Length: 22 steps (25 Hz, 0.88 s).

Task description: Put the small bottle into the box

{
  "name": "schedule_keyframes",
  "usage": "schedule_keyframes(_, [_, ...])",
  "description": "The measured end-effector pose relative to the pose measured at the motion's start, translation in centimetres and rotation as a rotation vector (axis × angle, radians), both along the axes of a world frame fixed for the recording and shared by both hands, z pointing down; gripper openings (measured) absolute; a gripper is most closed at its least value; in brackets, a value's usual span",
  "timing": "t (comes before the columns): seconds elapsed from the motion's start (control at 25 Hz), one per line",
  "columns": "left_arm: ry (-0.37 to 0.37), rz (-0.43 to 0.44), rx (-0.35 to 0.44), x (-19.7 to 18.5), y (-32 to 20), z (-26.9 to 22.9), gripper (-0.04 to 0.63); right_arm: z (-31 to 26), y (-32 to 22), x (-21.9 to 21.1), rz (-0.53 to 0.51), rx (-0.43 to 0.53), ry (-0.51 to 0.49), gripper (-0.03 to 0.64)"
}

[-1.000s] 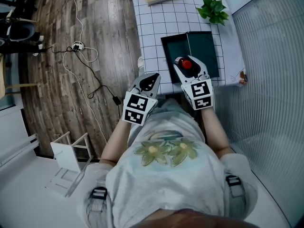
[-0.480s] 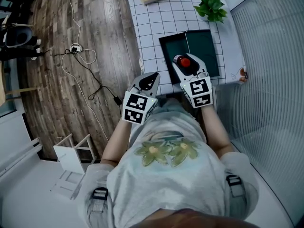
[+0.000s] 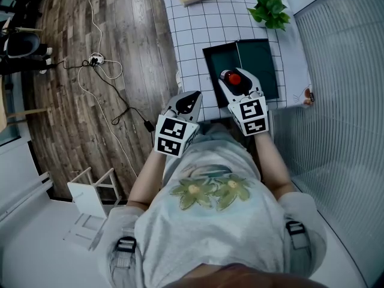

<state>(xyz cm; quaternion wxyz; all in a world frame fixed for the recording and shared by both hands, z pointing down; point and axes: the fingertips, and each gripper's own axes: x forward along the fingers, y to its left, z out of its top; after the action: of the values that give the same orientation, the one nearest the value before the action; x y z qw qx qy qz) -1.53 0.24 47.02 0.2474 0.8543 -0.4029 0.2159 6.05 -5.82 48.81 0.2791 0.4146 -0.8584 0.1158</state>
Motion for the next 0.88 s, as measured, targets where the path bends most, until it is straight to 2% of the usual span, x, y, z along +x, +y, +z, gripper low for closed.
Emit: schedule_keyframes(0.88, [-0.005, 0.004, -0.018, 0.1, -1.4, 0.5, 0.008, 1.9, -1.0, 0.0, -0.005, -0.044, 0.007, 0.218])
